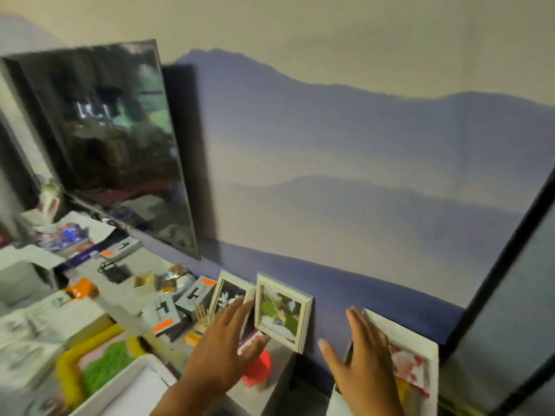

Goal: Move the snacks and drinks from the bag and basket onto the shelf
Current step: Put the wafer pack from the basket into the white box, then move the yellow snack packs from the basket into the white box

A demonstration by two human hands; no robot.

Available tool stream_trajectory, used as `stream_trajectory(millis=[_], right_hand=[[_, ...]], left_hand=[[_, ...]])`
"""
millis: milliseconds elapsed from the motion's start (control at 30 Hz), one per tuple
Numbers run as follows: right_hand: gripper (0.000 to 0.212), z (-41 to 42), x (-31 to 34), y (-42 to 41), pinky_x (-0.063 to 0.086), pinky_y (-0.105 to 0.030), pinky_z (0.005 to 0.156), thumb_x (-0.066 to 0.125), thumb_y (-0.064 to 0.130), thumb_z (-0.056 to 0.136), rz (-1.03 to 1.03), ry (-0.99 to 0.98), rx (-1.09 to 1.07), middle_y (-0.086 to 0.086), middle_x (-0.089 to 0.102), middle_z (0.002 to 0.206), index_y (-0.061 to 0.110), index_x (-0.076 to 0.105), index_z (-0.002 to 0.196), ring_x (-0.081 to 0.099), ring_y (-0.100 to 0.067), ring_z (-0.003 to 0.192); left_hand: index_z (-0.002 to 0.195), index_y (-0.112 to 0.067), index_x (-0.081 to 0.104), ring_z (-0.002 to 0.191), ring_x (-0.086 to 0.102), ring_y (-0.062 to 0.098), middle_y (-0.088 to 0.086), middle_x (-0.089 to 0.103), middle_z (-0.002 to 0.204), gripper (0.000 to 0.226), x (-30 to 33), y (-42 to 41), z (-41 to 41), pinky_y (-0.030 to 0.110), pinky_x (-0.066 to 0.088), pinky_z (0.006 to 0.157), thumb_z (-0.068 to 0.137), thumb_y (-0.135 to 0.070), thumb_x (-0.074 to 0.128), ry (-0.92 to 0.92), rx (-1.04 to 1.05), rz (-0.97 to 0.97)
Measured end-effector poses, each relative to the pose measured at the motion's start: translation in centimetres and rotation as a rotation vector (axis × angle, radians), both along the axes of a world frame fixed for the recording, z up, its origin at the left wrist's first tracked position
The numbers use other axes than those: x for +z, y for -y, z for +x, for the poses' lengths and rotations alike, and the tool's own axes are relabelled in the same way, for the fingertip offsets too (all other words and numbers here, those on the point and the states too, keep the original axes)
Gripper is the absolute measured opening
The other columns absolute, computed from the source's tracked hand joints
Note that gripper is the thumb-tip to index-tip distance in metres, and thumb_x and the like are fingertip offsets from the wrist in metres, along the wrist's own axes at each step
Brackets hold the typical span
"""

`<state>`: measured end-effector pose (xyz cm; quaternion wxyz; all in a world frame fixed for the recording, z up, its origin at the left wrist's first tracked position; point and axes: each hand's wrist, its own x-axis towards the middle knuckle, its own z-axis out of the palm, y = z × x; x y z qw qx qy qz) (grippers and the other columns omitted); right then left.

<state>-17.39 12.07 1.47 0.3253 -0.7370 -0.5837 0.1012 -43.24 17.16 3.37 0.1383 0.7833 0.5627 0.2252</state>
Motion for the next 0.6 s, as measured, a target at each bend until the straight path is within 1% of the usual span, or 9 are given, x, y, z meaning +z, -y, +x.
stream_trajectory(millis=[67,167,200,267,333,433,500,533,600], right_hand=[[0.091,-4.5,0.5,0.4,0.038,-0.042,0.110,0.053,0.075,0.077,0.022,0.030,0.083,0.003,0.038,0.155,0.029,0.028,0.152,0.037,-0.023,0.138],[0.094,-12.5,1.2,0.9,0.038,-0.043,0.112,0.053,0.076,0.076,0.031,0.036,0.213,0.006,0.034,0.156,0.029,0.027,0.152,0.033,-0.022,0.139],[0.094,-15.5,1.4,1.0,0.035,-0.044,0.113,0.051,0.077,0.075,0.046,0.040,0.259,0.006,0.032,0.157,0.029,0.026,0.152,0.030,-0.022,0.141],[0.092,-21.9,1.7,1.4,0.031,-0.043,0.115,0.055,0.072,0.078,0.061,0.030,0.320,0.005,0.031,0.158,0.027,0.027,0.152,0.027,-0.022,0.142],[0.088,-28.9,1.9,2.0,0.033,-0.043,0.113,0.056,0.067,0.080,0.078,0.025,0.369,0.003,0.032,0.157,0.025,0.028,0.152,0.028,-0.022,0.141],[0.092,-39.6,1.9,3.1,0.032,-0.046,0.116,0.043,0.078,0.078,0.074,0.039,0.443,0.006,0.027,0.159,0.030,0.021,0.153,0.026,-0.022,0.144],[0.094,-45.6,1.8,3.7,0.030,-0.042,0.117,0.034,0.084,0.076,0.067,0.053,0.492,0.009,0.022,0.161,0.032,0.018,0.153,0.021,-0.018,0.146],[0.094,-48.1,1.8,4.0,0.028,-0.039,0.116,0.033,0.084,0.077,0.063,0.055,0.510,0.010,0.020,0.162,0.032,0.016,0.154,0.020,-0.016,0.146],[0.090,-52.2,2.3,4.6,0.028,-0.036,0.115,0.036,0.080,0.081,0.055,0.061,0.531,0.011,0.016,0.162,0.033,0.012,0.154,0.017,-0.014,0.147]], left_hand=[[0.153,-0.041,0.015,0.146,0.020,0.007,-0.015,0.013,0.162,0.088,0.1,2.2,-5.0,0.033,0.027,0.117,0.079,-0.088,0.026,0.016,0.061,0.004],[0.151,-0.042,0.019,0.144,0.023,0.006,-0.015,0.019,0.160,0.081,0.6,5.5,-12.8,0.027,0.027,0.114,0.082,-0.083,0.035,0.041,0.166,0.023],[0.151,-0.042,0.020,0.144,0.023,0.006,-0.016,0.020,0.160,0.080,0.9,6.6,-15.5,0.028,0.028,0.114,0.083,-0.082,0.036,0.050,0.210,0.029],[0.152,-0.041,0.018,0.144,0.022,0.006,-0.017,0.018,0.160,0.084,1.5,8.6,-21.1,0.030,0.028,0.115,0.081,-0.084,0.033,0.067,0.297,0.026],[0.152,-0.043,0.017,0.144,0.024,0.007,-0.016,0.018,0.161,0.085,1.7,10.6,-27.0,0.031,0.028,0.115,0.079,-0.085,0.032,0.087,0.382,0.023],[0.151,-0.042,0.017,0.144,0.025,0.010,-0.014,0.020,0.160,0.087,1.8,13.3,-36.1,0.037,0.031,0.116,0.077,-0.085,0.032,0.117,0.428,0.005],[0.152,-0.039,0.018,0.144,0.023,0.011,-0.013,0.020,0.160,0.095,1.8,14.7,-41.6,0.037,0.029,0.117,0.073,-0.090,0.026,0.145,0.452,-0.001],[0.152,-0.037,0.019,0.144,0.022,0.010,-0.013,0.021,0.160,0.097,1.8,15.2,-44.1,0.036,0.027,0.117,0.072,-0.091,0.025,0.163,0.456,-0.001],[0.152,-0.036,0.021,0.143,0.023,0.010,-0.011,0.023,0.159,0.091,2.0,15.7,-48.3,0.033,0.026,0.115,0.077,-0.085,0.035,0.192,0.449,-0.001]])
